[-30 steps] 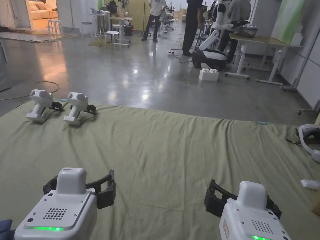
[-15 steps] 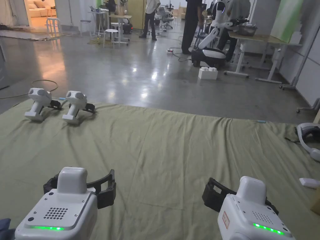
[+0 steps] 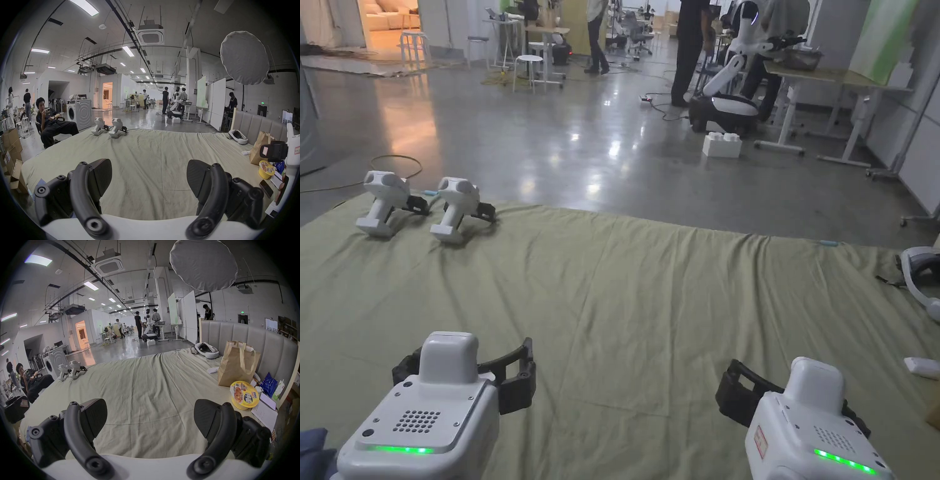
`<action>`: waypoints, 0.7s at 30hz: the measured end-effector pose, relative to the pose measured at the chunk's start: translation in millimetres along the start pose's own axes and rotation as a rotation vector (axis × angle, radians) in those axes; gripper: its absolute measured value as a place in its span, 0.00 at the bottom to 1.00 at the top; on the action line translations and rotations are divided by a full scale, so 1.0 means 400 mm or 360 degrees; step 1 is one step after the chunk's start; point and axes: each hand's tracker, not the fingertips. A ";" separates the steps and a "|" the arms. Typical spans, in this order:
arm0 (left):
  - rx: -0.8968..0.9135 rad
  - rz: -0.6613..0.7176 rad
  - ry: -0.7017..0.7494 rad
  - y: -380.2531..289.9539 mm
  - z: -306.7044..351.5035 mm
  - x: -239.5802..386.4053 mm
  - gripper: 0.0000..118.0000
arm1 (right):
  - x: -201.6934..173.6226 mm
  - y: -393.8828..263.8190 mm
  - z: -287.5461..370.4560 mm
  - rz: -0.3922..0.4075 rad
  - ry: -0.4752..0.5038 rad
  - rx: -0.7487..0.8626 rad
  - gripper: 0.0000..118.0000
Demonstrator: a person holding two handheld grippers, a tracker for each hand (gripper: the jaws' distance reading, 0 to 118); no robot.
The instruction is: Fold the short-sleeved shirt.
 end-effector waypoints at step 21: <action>0.0038 -0.0077 0.0012 -0.005 -0.011 -0.003 0.87 | -0.005 -0.015 -0.009 0.0120 0.0042 0.0098 0.96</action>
